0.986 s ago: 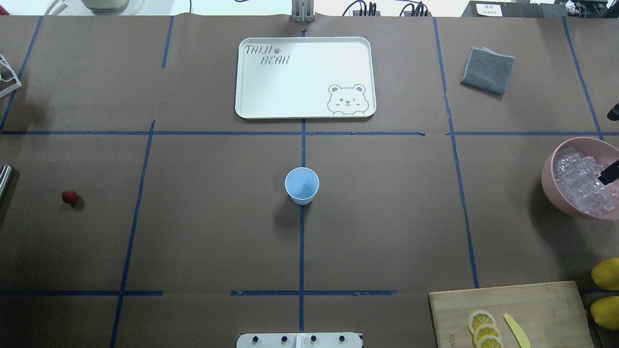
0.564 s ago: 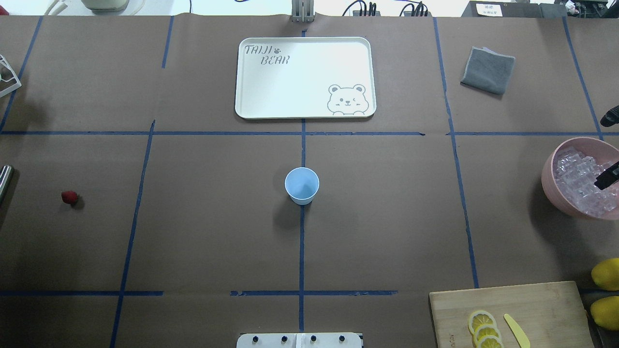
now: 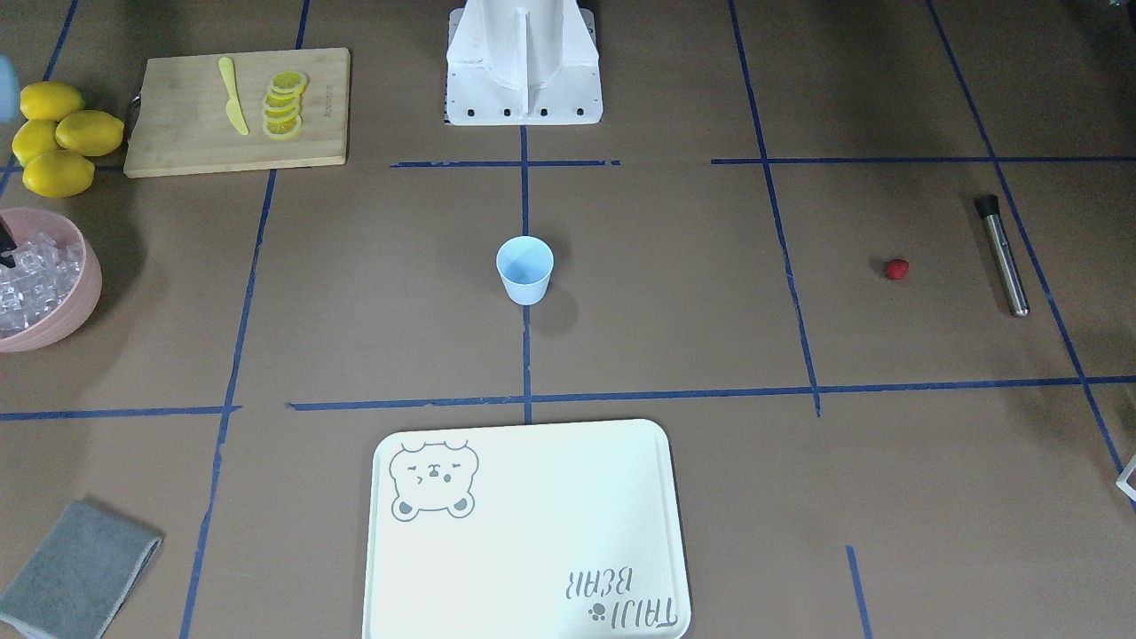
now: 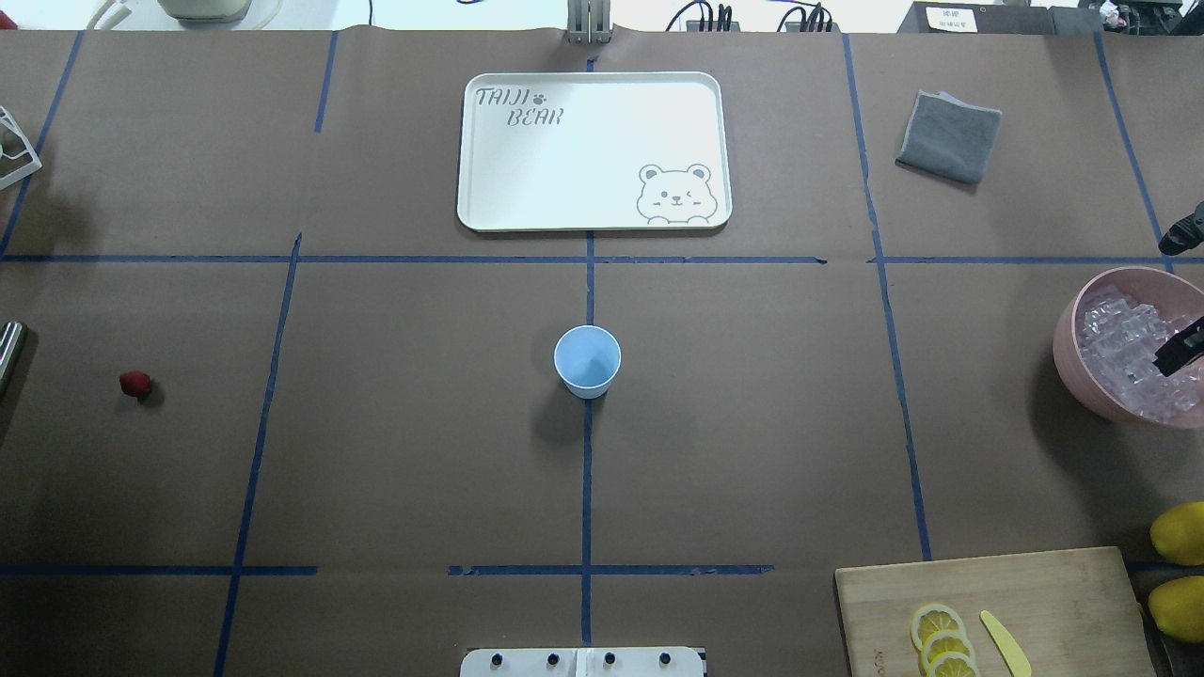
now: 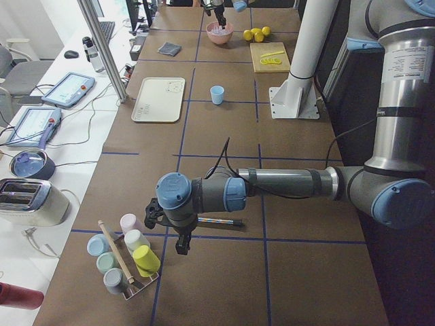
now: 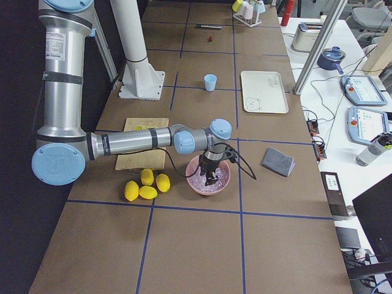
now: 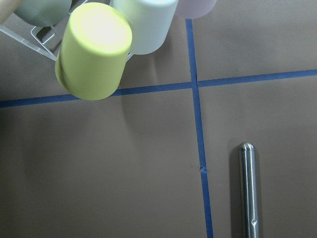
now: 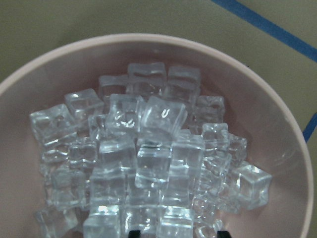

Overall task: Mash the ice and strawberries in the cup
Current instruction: 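Lower the right gripper into the bowl and grasp an ice cube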

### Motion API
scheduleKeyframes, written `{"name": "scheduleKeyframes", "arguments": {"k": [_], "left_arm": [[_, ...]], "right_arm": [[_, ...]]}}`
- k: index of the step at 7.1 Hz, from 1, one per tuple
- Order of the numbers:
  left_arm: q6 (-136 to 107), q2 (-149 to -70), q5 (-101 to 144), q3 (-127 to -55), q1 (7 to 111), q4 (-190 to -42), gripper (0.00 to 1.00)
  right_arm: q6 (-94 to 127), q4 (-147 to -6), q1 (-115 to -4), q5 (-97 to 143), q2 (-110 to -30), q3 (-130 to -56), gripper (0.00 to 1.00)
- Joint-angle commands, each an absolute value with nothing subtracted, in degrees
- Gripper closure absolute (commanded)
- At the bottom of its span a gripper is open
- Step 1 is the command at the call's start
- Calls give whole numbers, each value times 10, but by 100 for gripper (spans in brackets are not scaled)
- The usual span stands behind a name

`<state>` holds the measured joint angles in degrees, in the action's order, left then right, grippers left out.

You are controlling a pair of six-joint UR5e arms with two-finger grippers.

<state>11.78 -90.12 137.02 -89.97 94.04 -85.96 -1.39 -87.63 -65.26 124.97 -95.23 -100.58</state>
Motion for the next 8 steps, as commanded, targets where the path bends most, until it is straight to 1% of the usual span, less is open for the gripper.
{"name": "scheduleKeyframes", "arguments": {"k": [1, 3, 4, 8], "left_arm": [[118, -900, 1370, -903, 941, -860, 0], [118, -896, 1371, -909, 941, -860, 0], [118, -896, 1370, -910, 941, -860, 0], [118, -896, 1370, -912, 941, -859, 0]], "right_arm": [[-15, -876, -653, 1248, -956, -1005, 41], [-15, -875, -653, 1248, -956, -998, 42], [-15, -876, -653, 1247, -953, -998, 44], [-13, -876, -652, 1247, -947, -999, 44]]}}
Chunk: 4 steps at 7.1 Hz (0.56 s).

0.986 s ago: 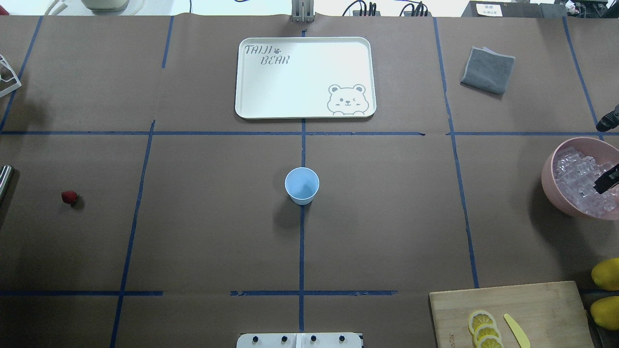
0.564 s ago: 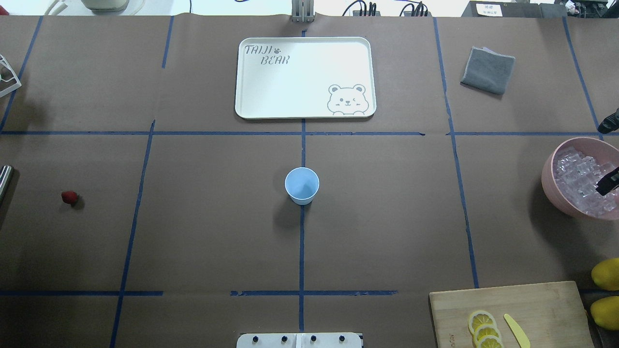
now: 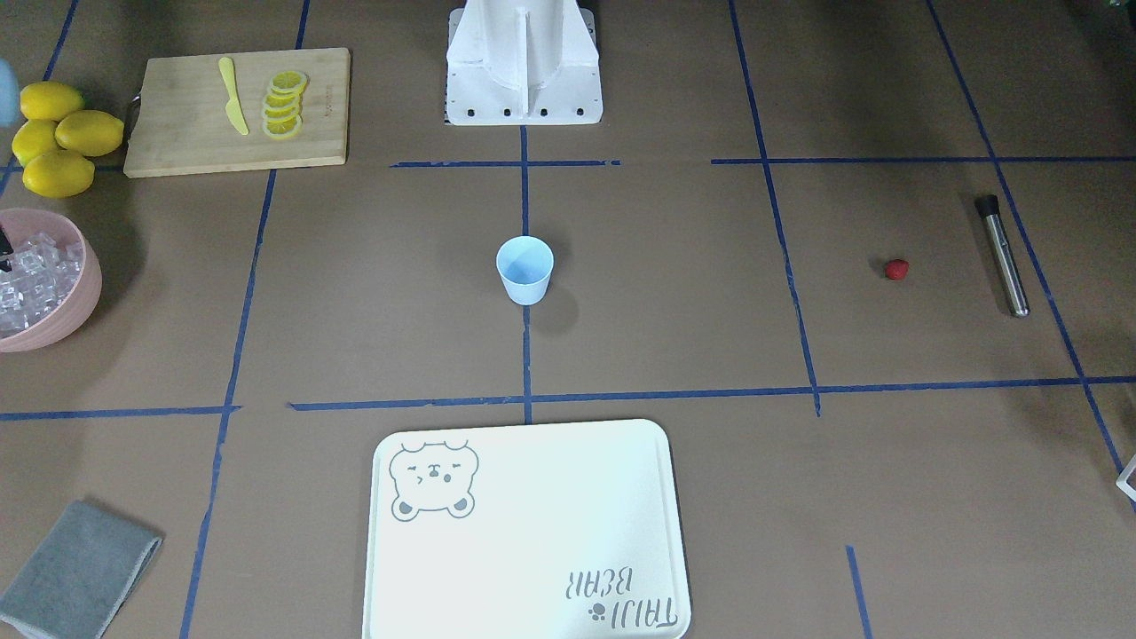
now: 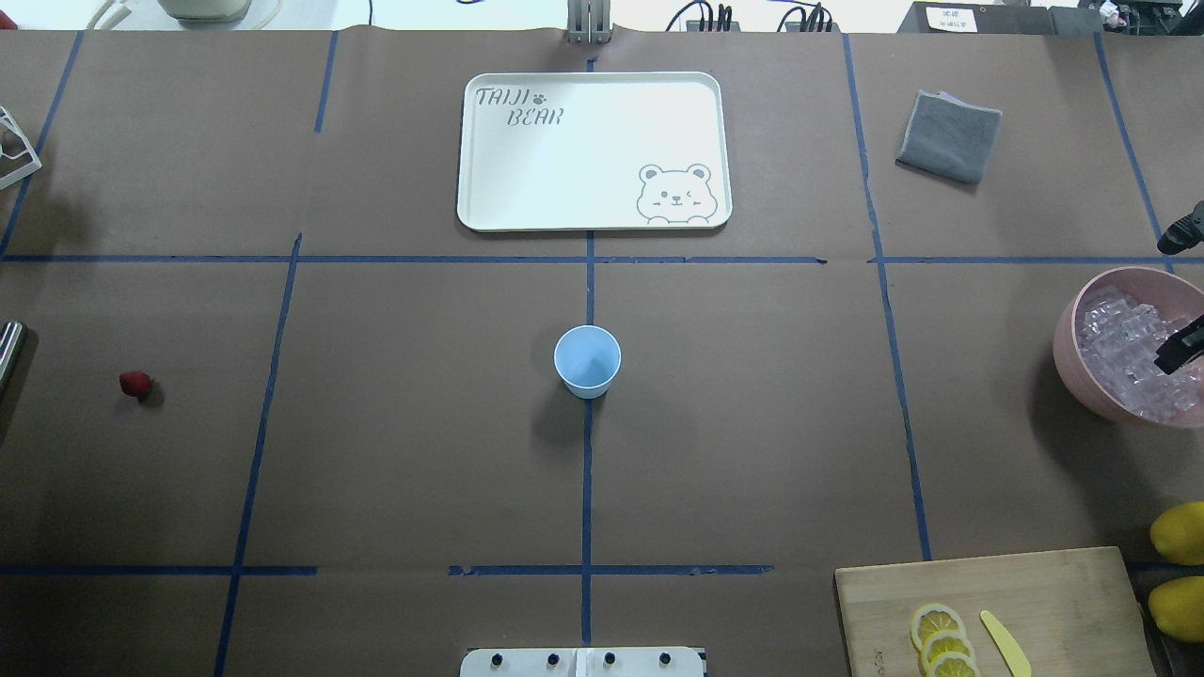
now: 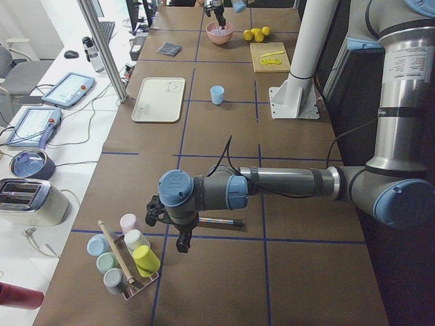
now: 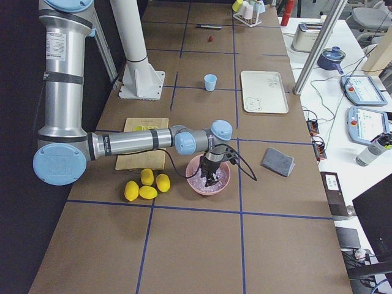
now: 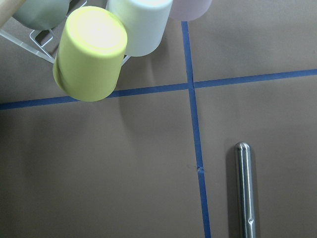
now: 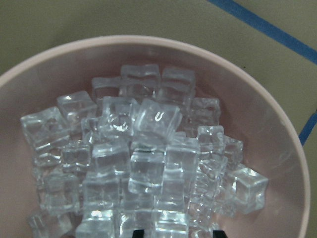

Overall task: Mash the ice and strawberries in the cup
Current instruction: 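Lower the right gripper into the bowl and grasp an ice cube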

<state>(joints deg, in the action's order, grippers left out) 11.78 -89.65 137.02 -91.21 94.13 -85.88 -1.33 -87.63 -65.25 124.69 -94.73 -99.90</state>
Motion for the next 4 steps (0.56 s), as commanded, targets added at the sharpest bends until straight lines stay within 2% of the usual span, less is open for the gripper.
{"name": "scheduleKeyframes", "arguments": {"k": [1, 2, 3, 4], "left_arm": [[118, -896, 1371, -912, 941, -859, 0], [118, -896, 1371, -912, 941, -859, 0], [118, -896, 1370, -912, 941, -859, 0], [118, -896, 1370, -912, 941, -859, 0]], "right_arm": [[-13, -876, -652, 1247, -947, -999, 45], [-13, -875, -653, 1247, -949, -999, 65], [-14, -876, -653, 1247, -950, -1000, 89], [-15, -875, -654, 1247, -949, -1002, 99]]}}
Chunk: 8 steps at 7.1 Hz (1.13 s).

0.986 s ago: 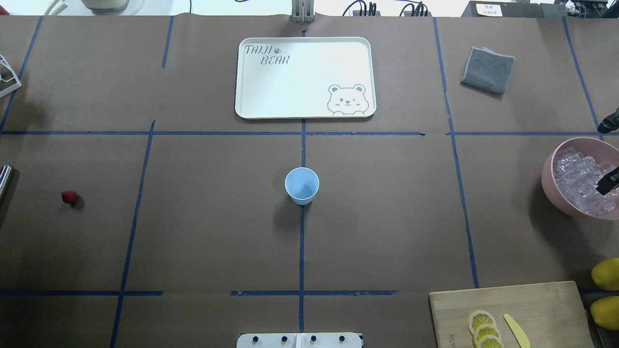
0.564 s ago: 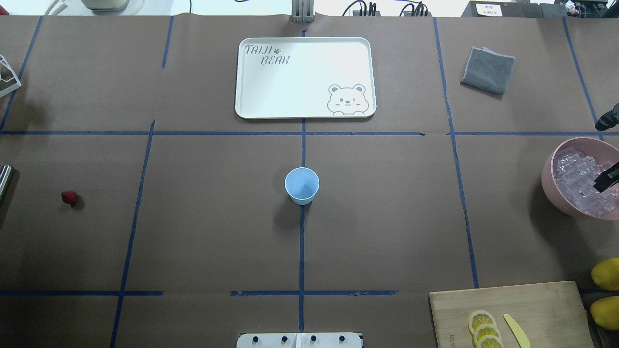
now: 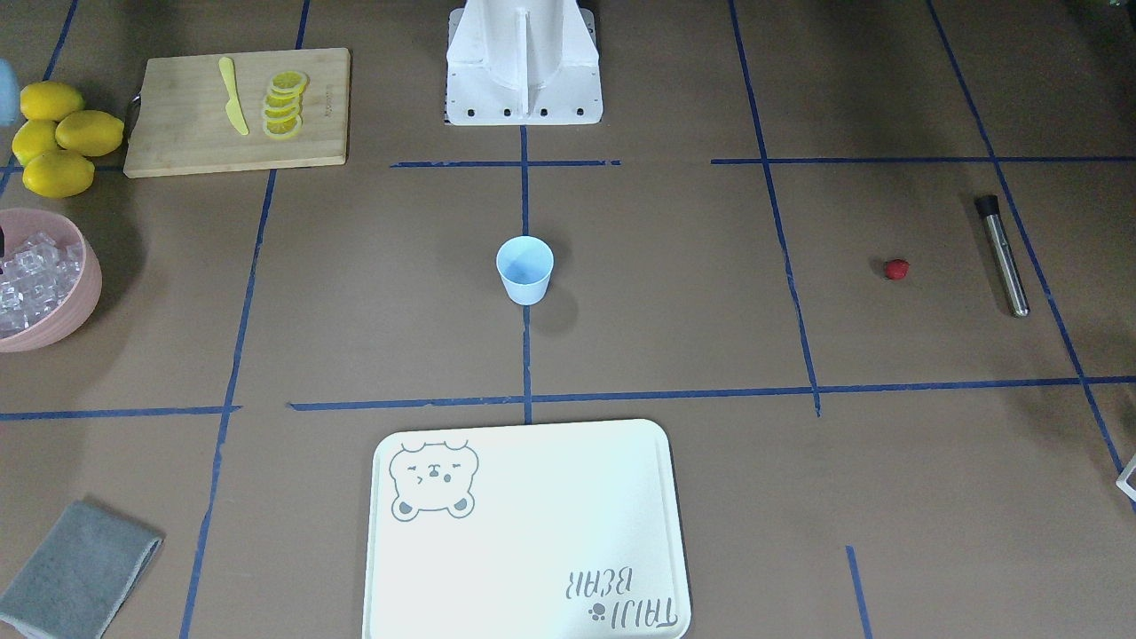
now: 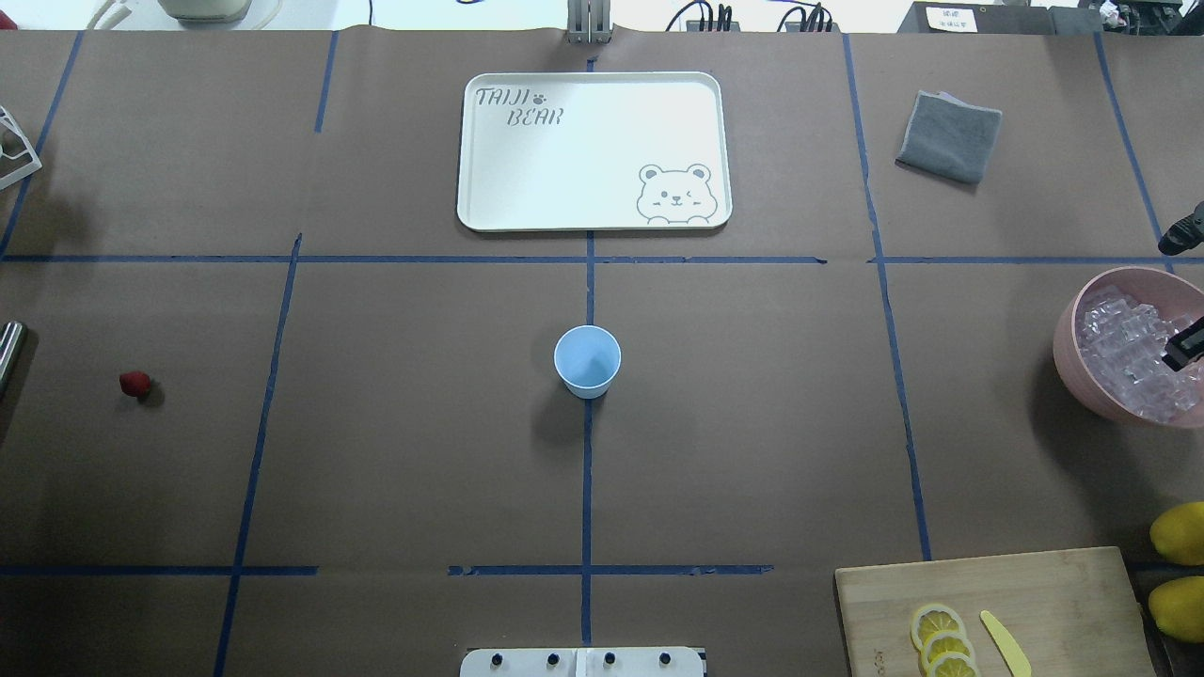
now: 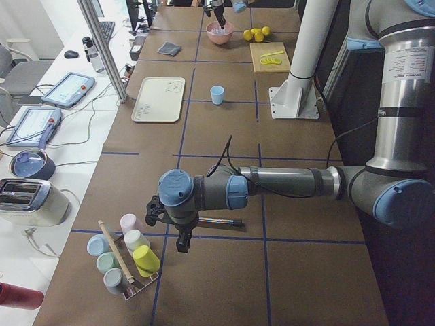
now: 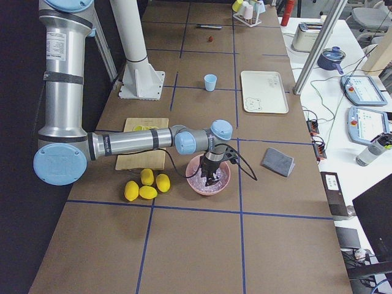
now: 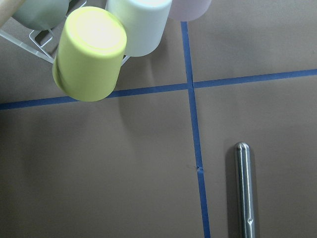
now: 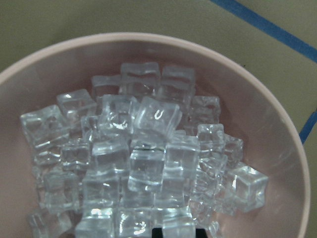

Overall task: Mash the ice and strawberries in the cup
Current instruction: 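Lower the right gripper into the bowl and grasp an ice cube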

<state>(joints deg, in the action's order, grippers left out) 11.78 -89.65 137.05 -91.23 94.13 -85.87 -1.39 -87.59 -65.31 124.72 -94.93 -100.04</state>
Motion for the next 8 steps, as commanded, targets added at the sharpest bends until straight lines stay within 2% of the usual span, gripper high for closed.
{"name": "scheduleKeyframes", "arguments": {"k": [1, 3, 5, 6, 8], "left_arm": [[118, -896, 1371, -912, 941, -859, 0], [118, -896, 1371, -912, 941, -859, 0], [117, -897, 1371, -913, 941, -859, 0], [117, -897, 1372, -914, 941, -859, 0], [117, -898, 1373, -917, 941, -860, 0]], "right_arm": [[-15, -875, -656, 1247, -949, -1007, 100], [-15, -887, -694, 1251, -958, -1050, 100], [-11, -965, -724, 1257, -949, -1132, 100], [-4, -1002, -723, 1273, -931, -1167, 100], [37, -1046, -722, 1320, -854, -1167, 100]]}}
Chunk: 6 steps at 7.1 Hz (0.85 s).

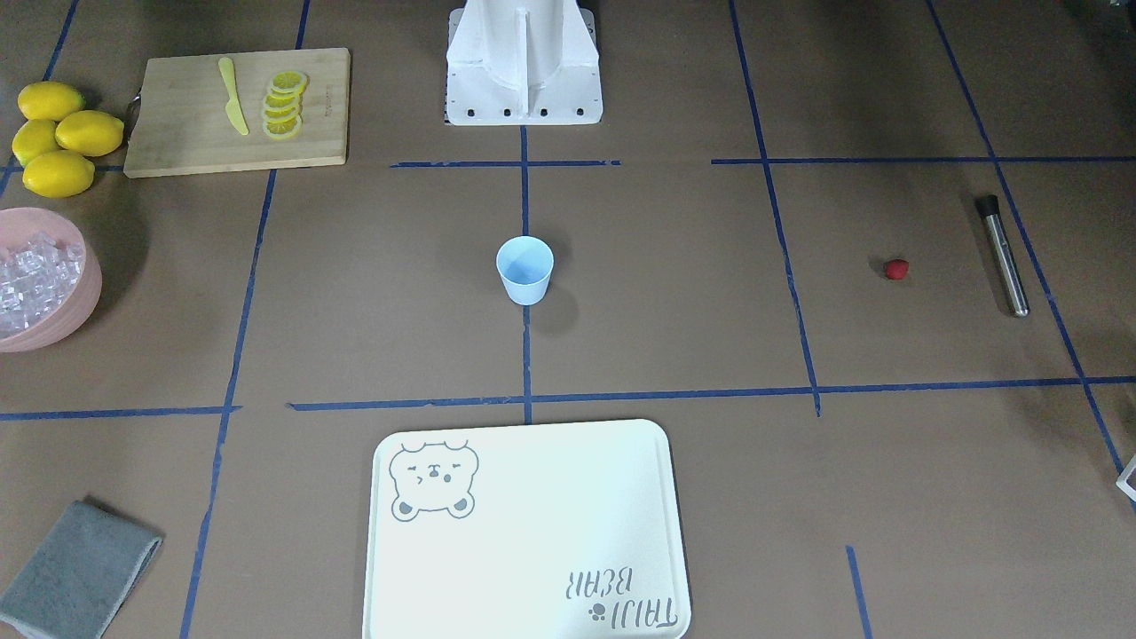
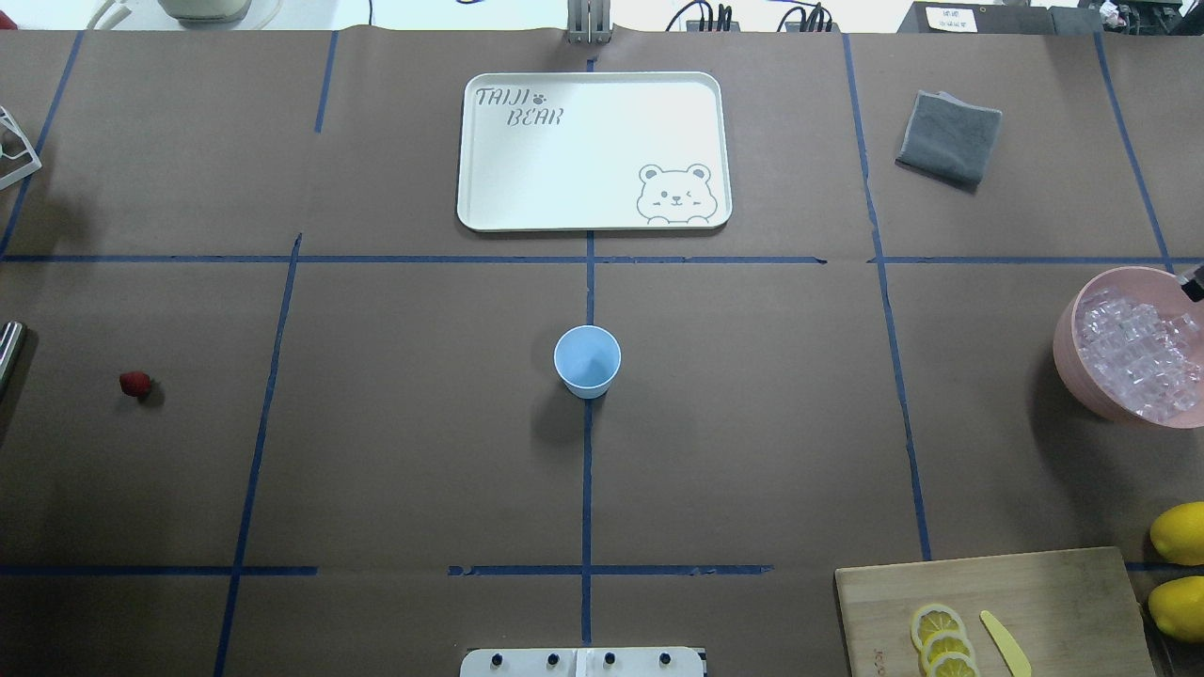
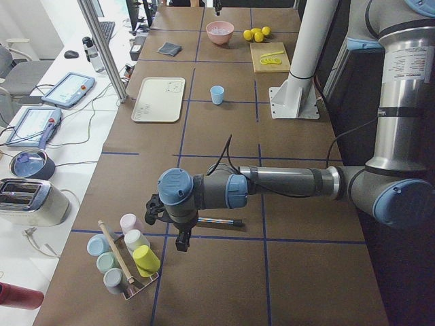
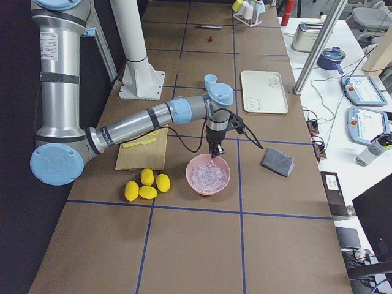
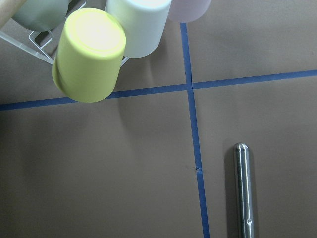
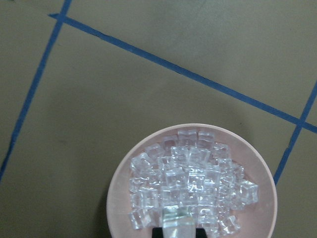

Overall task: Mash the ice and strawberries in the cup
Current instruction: 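Carry the ice cube with the right gripper over the light-blue cup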

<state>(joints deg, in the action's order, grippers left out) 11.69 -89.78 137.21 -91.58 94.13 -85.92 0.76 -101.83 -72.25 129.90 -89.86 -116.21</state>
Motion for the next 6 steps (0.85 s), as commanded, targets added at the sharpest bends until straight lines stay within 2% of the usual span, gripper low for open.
{"name": "scheduleKeyframes", "arguments": {"k": [1, 4, 6], "left_arm": [[118, -898, 1374, -918, 940, -860, 0], [118, -898, 1375, -921, 940, -860, 0], [118, -898, 1375, -922, 940, -861, 0]], "right_arm": [[100, -1057, -709, 1331, -807, -1165, 100], [375, -1072, -570, 1319, -652, -1150, 100], [532, -1070, -456, 1224, -567, -1123, 100]]}}
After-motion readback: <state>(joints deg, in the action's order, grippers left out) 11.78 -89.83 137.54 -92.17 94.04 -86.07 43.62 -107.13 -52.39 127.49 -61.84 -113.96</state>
